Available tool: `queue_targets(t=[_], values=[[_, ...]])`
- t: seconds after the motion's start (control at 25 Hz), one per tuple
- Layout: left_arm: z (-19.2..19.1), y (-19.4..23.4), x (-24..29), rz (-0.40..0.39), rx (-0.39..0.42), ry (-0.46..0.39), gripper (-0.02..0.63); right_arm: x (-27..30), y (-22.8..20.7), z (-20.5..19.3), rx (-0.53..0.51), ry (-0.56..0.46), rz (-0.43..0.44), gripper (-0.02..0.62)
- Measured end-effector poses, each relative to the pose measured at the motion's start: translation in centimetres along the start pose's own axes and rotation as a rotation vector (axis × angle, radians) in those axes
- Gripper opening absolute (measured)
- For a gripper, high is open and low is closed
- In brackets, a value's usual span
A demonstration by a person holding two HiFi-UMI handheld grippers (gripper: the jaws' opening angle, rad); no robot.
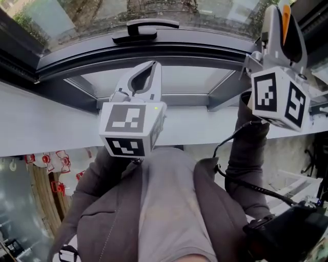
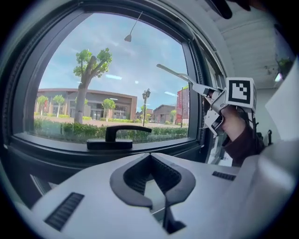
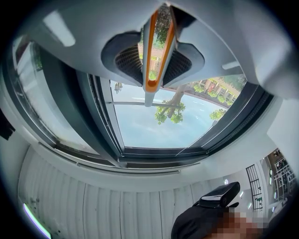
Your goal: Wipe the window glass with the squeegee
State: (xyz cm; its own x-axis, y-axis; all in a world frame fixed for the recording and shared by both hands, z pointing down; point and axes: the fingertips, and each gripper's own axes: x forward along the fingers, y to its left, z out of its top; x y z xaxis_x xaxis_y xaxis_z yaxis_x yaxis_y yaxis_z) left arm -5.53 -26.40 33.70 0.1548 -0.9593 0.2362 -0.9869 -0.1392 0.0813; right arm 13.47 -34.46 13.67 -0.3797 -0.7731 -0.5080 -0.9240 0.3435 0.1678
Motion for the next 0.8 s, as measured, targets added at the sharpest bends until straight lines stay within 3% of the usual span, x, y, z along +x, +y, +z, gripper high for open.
queue_targets(t=[0.08,0.24,0.48,0.8], values=[[-0.3,-0.8,0.2,-0.041,-0.047,0.022,0.000,0.0,-0.3,-0.1,-0.002,0.011,0.000,0.130],[2.6,-1.9,2.6,-0.099,-0.009,-0.067,0.000,0.6,-2.2,2.9,-0.076,-0.092,-0.053,0.130],[-0.9,-1.1,0.3,-0.049,-0.055,0.043,0.000,0.0,0.0,0.0,-0.016,0.010,0.005,0.130],[-0.5,-2.4,0.4,-0.056,-0.049,0.034,0.000,-0.5,-0.5,0.0,-0.012,0.026,0.008,0.130]])
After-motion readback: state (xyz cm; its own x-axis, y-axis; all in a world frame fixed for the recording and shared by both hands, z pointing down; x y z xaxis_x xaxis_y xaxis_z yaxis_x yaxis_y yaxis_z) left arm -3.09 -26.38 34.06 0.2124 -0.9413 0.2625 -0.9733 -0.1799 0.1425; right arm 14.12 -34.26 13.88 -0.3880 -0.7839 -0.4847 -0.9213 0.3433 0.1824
